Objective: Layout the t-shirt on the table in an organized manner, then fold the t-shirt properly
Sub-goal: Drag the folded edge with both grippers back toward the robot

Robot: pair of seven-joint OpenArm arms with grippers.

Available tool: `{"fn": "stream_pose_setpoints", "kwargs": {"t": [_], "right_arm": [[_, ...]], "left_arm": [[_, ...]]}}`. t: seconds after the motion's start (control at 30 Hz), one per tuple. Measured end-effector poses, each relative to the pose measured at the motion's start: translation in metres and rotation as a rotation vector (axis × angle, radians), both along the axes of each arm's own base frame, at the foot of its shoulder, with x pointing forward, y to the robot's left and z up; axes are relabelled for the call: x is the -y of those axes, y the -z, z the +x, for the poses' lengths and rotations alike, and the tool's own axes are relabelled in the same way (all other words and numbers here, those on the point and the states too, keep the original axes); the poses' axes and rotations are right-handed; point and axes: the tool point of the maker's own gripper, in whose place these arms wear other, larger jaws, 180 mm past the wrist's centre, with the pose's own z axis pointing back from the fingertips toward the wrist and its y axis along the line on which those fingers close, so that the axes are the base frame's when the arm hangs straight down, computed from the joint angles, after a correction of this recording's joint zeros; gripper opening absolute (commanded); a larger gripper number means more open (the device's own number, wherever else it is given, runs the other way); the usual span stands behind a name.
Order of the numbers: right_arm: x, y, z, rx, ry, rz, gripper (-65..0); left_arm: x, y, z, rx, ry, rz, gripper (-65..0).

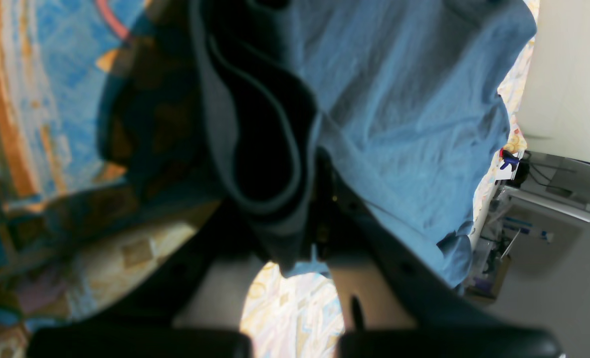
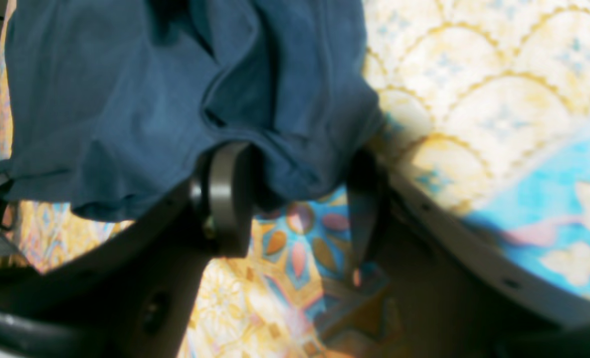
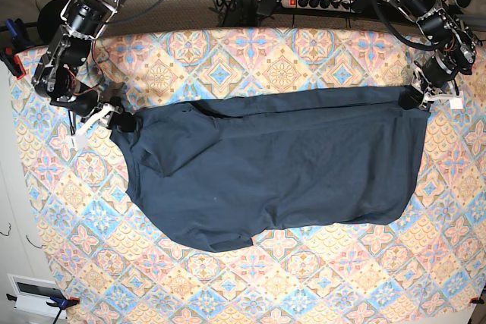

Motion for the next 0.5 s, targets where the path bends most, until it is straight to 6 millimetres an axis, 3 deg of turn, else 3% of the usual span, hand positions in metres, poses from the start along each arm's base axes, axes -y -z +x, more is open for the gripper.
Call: {"fn": "stream_pose_setpoints", "kwargs": {"t": [0.13,0.17,0.4,0.5], "right_arm": [[-0.002,-0.011,0.013,0.043,0.012,0.02,-62.8],[0.001,-0.012,0.013,0.049,0.026,0.025,-65.0],[0.014,0.001,-0.013,0.004,0.068,0.025,-64.3],[0.013,0.011,-0.04,-0.028,0.082,0.067,-64.3]], "left_arm": [[-0.003,-0.001,-0.003,-0.009,0.008,0.009,-65.0],[-0.007,-0.002,-0.003,-0.011,0.01,0.018,-65.0],[-0.02,-0.002,-0.017,-0.044,0.016,0.049,-65.0],[-0.023,-0.001,-0.022,-0.051,0.014,0.054,-65.0]]}}
